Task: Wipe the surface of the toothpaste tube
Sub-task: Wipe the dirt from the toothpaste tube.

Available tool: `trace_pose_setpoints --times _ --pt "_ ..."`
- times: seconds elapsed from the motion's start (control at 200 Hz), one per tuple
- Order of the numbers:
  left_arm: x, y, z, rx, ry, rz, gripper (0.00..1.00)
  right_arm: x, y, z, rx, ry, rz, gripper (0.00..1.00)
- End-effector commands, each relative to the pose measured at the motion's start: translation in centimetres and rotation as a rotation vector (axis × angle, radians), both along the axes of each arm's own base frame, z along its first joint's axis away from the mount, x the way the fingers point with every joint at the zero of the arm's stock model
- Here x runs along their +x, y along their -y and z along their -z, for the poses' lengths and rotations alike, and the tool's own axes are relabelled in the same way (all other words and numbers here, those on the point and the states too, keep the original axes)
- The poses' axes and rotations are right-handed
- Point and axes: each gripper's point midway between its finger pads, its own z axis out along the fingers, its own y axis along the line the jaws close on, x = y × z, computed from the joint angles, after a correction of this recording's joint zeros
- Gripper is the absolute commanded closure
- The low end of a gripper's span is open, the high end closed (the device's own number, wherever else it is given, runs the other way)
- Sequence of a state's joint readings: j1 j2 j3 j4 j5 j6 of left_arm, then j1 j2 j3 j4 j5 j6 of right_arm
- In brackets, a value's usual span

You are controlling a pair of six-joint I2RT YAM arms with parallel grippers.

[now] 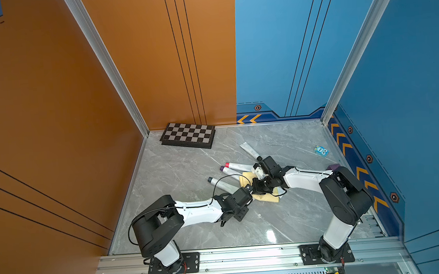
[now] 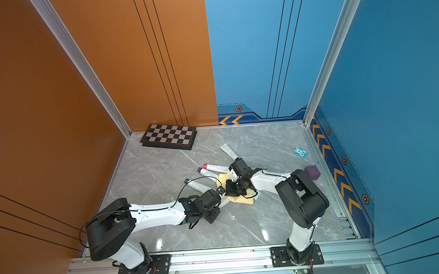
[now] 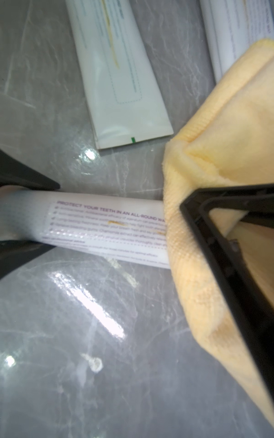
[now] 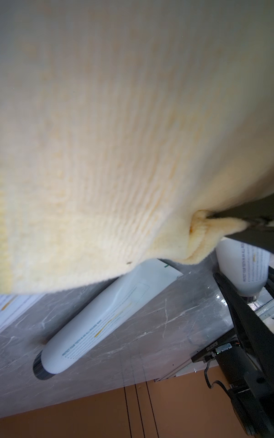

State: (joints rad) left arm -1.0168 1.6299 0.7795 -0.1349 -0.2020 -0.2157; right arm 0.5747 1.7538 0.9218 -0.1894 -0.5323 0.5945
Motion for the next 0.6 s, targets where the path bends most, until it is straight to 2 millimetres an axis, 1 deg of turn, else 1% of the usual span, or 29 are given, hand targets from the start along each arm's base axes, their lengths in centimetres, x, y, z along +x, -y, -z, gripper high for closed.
trace_pose_setpoints --times 0.0,0.11,0.19,0.275,0.33,0.425,0.546,0.596 --pt "-1.7 -2.5 3.9 0.181 -0.038 0.073 0.86 -7.3 0.3 3.7 -0.072 -0.257 -0.104 1.0" --pt "-1.7 -2.5 4.0 0.175 -0.048 0.073 0.86 -5.8 4.4 4.3 -0.27 -0.157 -0.064 1.0" --pt "-1.8 -2.5 4.1 0.174 -0.054 0.073 0.86 -4.5 7.1 3.7 -0.394 -0.078 -0.031 1.0" --pt "-1.7 -2.5 4.0 0.169 -0.056 0.069 0.86 -3.4 9.1 2.8 -0.472 -0.017 0.0 1.0" --pt "-1.7 -2.5 4.0 0.168 -0.056 0.07 0.86 -3.0 9.6 2.5 -0.481 -0.004 0.009 1.0" --pt "-1.7 -2.5 4.0 0.166 -0.06 0.067 0.86 -2.7 9.9 2.3 -0.47 -0.007 0.02 1.0" --pt "-1.7 -2.6 4.0 0.166 -0.061 0.066 0.86 -2.9 9.2 2.0 -0.424 -0.019 0.018 1.0" --pt "-1.7 -2.6 4.0 0.164 -0.06 0.064 0.86 -2.8 9.3 2.0 -0.422 -0.018 0.025 1.0"
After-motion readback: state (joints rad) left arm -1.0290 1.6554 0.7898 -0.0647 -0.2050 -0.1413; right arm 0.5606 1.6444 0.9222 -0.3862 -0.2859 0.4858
